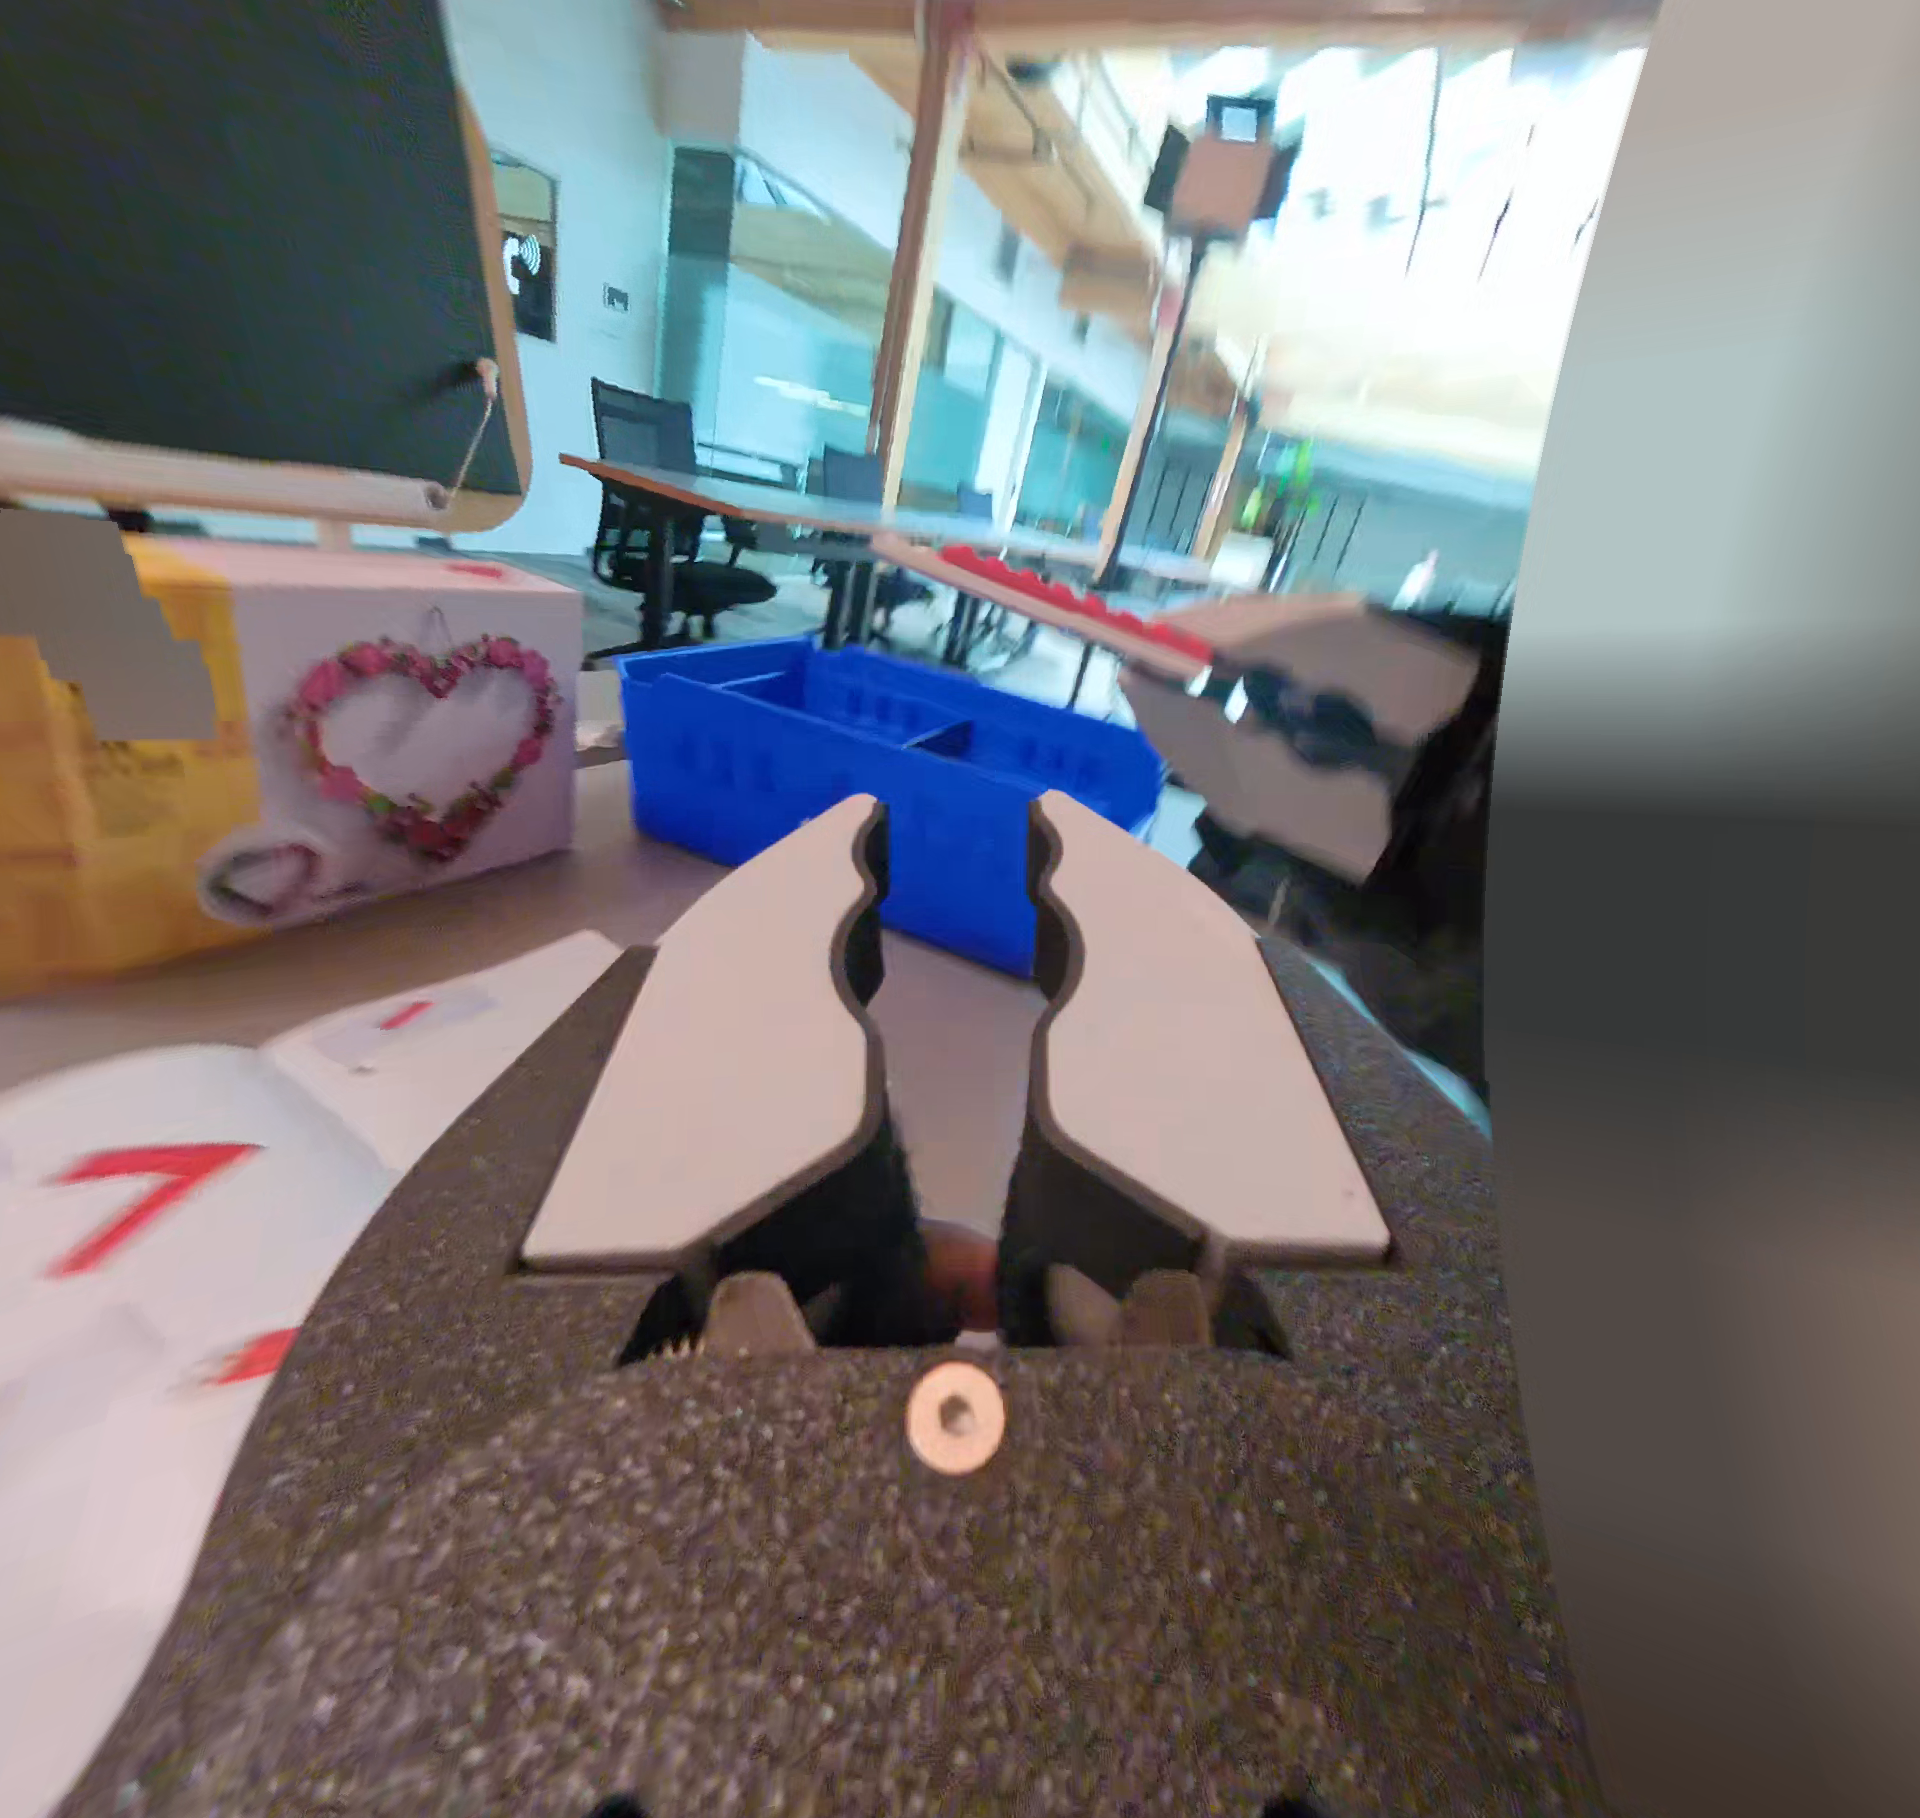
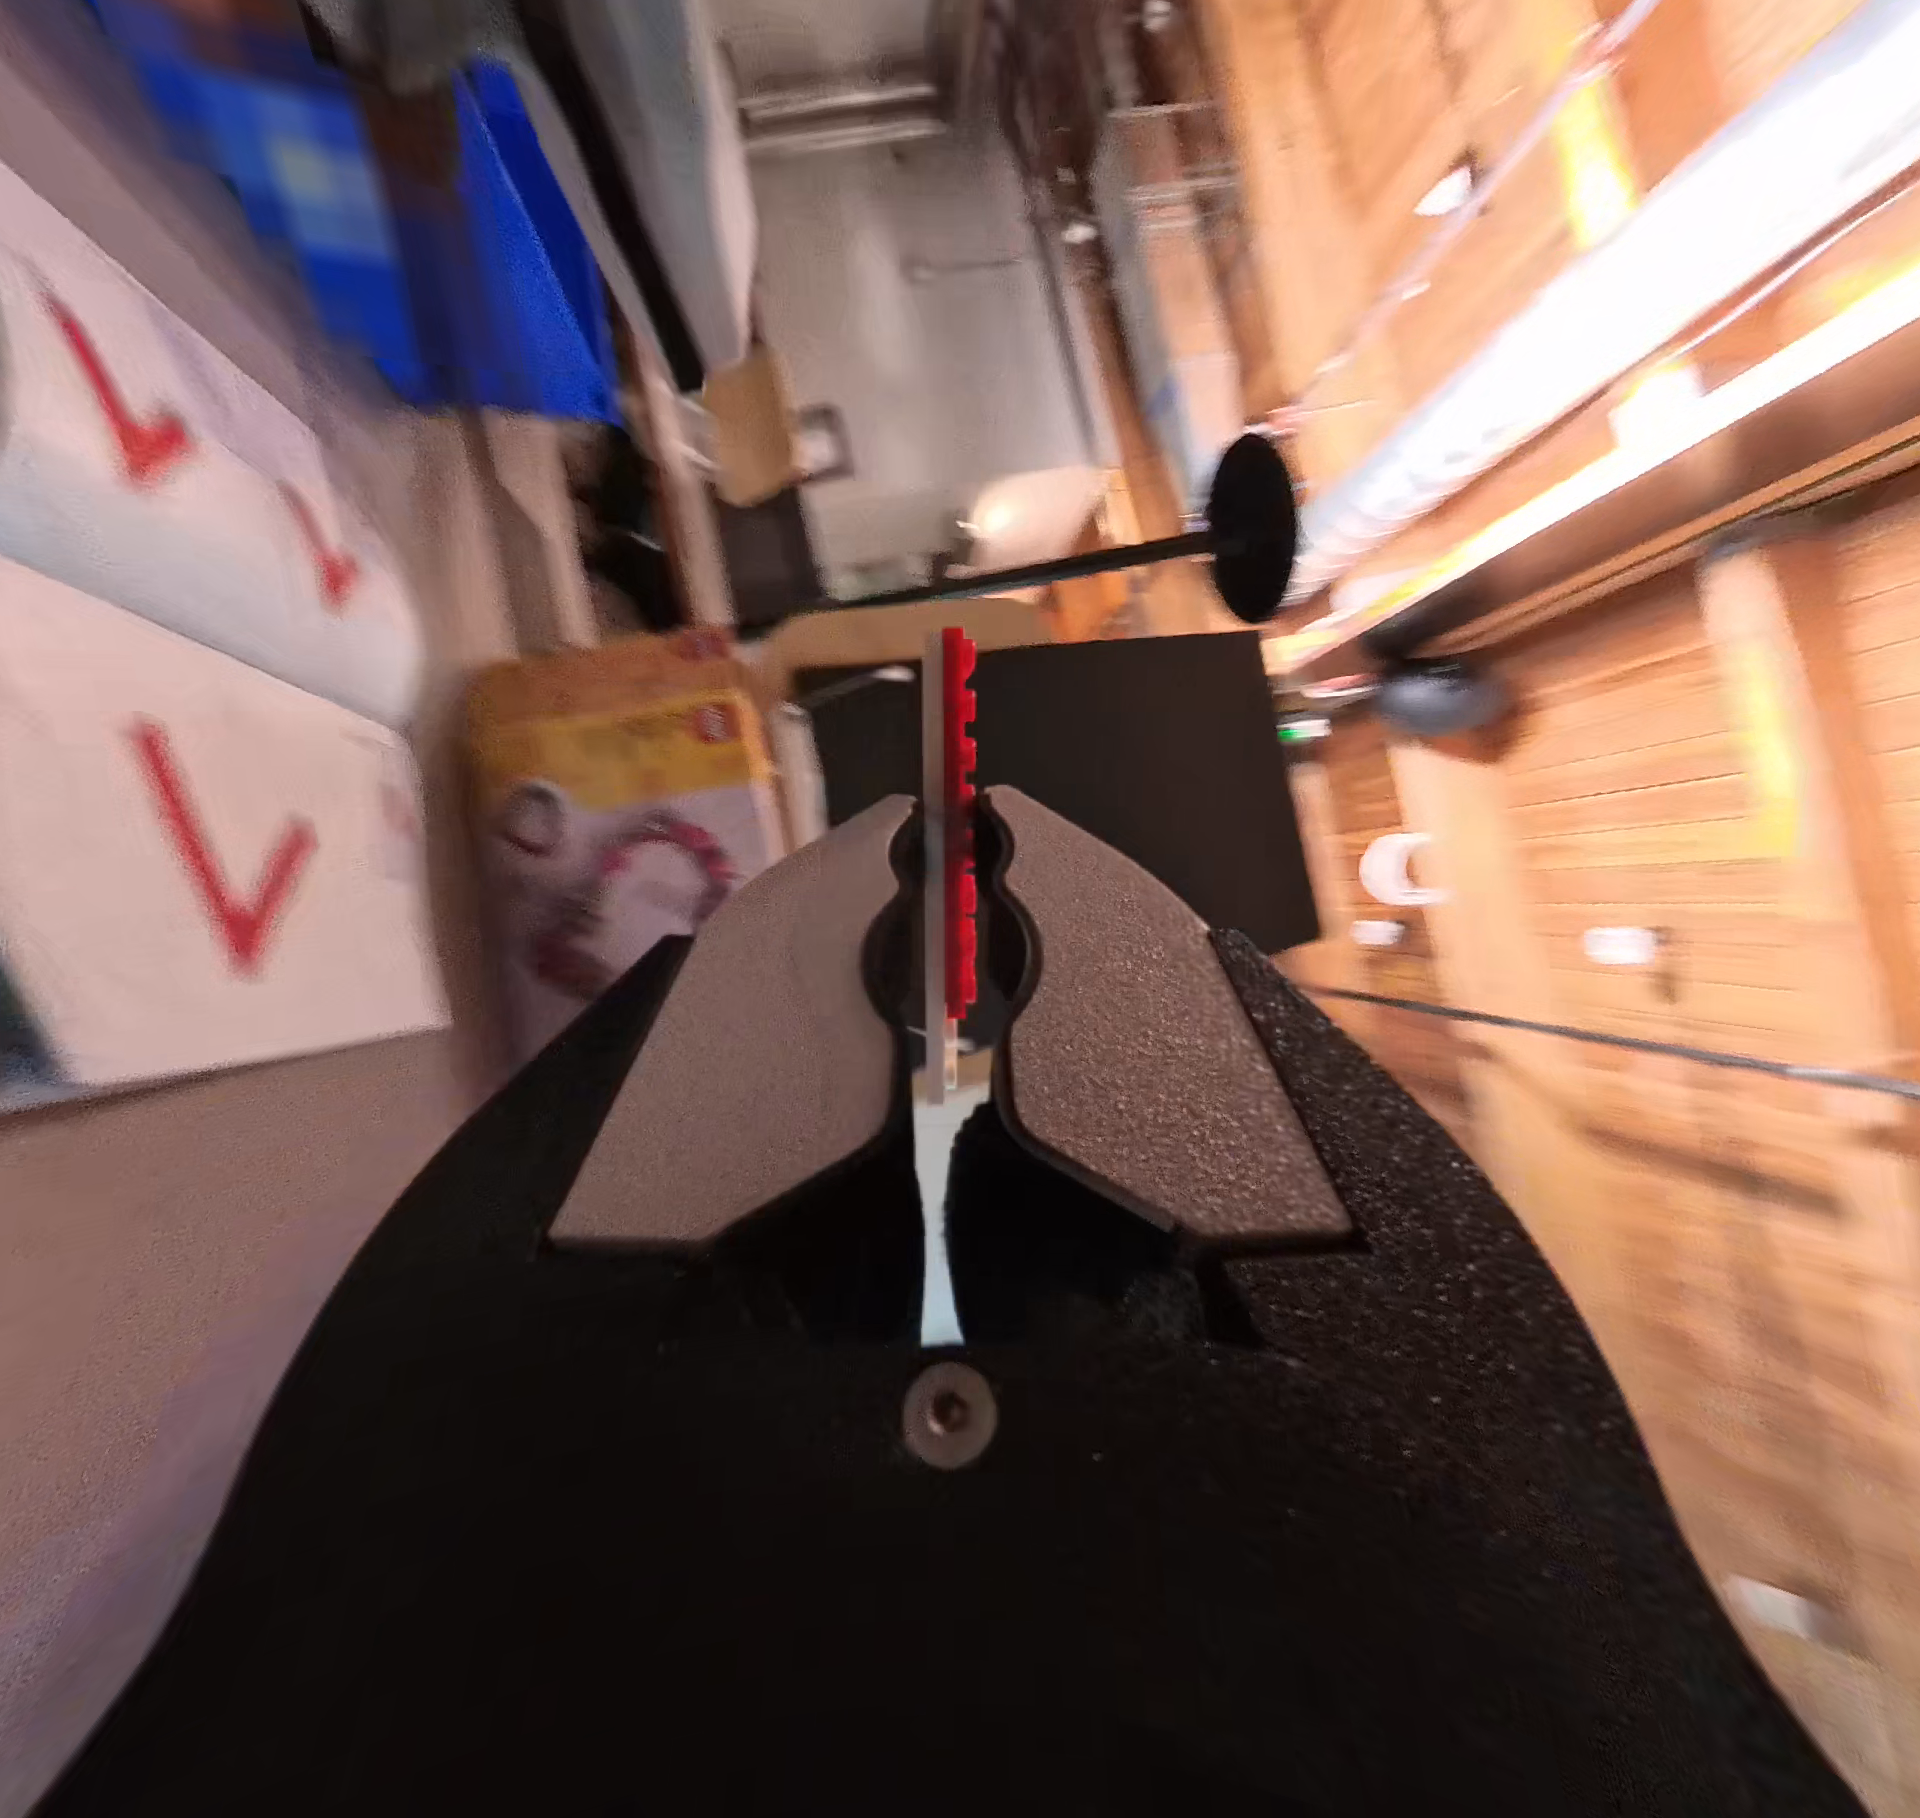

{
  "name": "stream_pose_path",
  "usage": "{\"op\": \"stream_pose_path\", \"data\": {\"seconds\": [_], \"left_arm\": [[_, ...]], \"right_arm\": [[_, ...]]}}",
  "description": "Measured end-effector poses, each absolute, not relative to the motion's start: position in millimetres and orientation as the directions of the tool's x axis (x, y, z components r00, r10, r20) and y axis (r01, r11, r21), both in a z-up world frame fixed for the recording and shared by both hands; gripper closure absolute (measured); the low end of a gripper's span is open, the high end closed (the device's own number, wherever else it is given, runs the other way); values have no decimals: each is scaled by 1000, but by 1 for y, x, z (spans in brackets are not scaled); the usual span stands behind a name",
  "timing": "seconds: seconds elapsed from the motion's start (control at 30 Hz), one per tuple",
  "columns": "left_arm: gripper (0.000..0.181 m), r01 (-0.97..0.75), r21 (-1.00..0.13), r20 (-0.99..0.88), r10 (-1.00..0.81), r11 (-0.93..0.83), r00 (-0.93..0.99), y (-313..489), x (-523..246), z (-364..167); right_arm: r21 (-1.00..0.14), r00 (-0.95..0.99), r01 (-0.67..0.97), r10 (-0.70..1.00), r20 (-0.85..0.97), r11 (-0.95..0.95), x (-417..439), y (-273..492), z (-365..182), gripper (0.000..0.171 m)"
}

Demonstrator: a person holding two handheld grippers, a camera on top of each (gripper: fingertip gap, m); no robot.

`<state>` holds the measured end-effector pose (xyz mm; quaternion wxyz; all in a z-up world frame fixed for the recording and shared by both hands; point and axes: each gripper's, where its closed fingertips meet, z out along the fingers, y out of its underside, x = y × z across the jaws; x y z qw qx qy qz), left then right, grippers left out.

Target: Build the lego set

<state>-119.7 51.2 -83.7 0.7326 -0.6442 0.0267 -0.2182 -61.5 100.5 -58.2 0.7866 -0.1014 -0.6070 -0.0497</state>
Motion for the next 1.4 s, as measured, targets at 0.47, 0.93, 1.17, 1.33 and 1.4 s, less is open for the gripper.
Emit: {"op": "stream_pose_path", "data": {"seconds": [0.47, 0.93, 1.17, 1.33, 1.4], "left_arm": [[146, 869, -458, 801, -510, -187, 313, 63, -94, -83], [174, 720, -651, 734, -439, -240, 518, 59, -87, -104], [174, 536, -703, 706, -365, -467, 607, 39, -101, -137], [174, 502, -700, 701, -358, -508, 617, 39, -97, -147], [174, 502, -690, 710, -357, -521, 607, 38, -94, -152]], "right_arm": [[206, 326, 286, -297, 898, 936, -72, 77, -77, 163], [123, 244, 245, -184, 952, 962, -70, 84, -107, 136], [-706, -409, 139, 690, 598, 694, -63, 60, -155, 114], [-760, -522, 288, 761, 386, 583, -76, 44, -168, 118], [-710, -533, 297, 727, 431, 639, -80, 42, -180, 125]]}}
